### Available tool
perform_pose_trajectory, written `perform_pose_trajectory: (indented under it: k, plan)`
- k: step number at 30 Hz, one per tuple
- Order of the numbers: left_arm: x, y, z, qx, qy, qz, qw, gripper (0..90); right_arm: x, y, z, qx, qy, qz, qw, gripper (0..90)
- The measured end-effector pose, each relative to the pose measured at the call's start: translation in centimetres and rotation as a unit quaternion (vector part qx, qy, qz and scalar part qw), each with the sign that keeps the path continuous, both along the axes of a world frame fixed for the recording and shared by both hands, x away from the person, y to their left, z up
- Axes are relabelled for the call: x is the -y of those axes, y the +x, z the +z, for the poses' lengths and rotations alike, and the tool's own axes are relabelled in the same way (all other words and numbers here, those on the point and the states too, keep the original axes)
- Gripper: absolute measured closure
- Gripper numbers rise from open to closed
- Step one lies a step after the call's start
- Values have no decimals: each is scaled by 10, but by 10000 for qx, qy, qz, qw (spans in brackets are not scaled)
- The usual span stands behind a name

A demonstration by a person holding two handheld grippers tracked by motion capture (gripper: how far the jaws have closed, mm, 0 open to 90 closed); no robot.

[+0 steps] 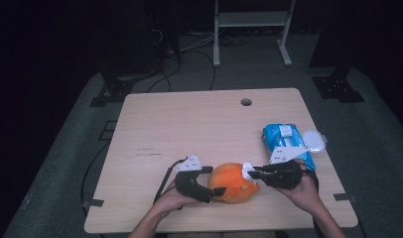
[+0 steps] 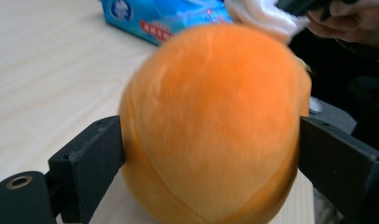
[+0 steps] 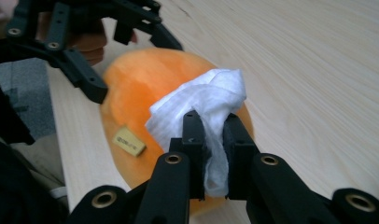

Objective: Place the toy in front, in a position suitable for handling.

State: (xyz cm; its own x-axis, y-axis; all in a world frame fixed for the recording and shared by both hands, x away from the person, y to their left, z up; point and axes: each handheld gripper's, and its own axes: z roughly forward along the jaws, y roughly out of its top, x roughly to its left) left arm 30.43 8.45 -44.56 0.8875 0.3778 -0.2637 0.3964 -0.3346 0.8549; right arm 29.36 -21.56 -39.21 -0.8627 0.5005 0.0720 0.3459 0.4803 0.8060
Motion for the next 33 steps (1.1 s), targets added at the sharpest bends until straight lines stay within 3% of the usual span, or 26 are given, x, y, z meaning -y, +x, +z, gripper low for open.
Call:
perform_pose_trajectory:
  k: [2, 6, 8, 11, 14, 15, 19, 22, 28, 33]
  plan:
    - [3, -1, 0, 128, 84, 3, 9999, 168, 0, 0, -2, -63, 33, -22, 10000, 810]
    - [-4, -2, 6, 557, 27, 107, 9984, 328, -12, -5, 3, 84, 53, 53, 9999, 812]
    - [-7, -4, 13, 823, 97, 165, 9964, 348, -18, -8, 7, 176, 88, 151, 9997, 811]
    - [-10, -5, 14, 1003, 268, 142, 9945, 348, -21, -9, 8, 242, 26, 147, 9996, 810]
    - [-15, -2, 8, 886, 348, 132, 9954, 345, -16, -5, 2, 136, -9, 84, 9999, 810]
    - [-20, 1, 4, 732, 340, 141, 9966, 326, -10, 0, -6, 9, -20, -23, 10000, 810]
    - [-26, 5, 1, 578, 243, 141, 9979, 298, -1, 7, -16, -167, -100, -220, 9996, 810]
    - [-25, 5, 1, 577, 229, 114, 9980, 288, 0, 9, -19, -220, -64, -227, 9995, 810]
    - [-17, -2, 2, 900, 388, -73, 9952, 300, -8, 10, -9, -102, 113, -203, 9997, 810]
    - [-17, -2, 3, 870, 419, -40, 9953, 293, -3, 11, -12, -174, 101, -236, 9995, 810]
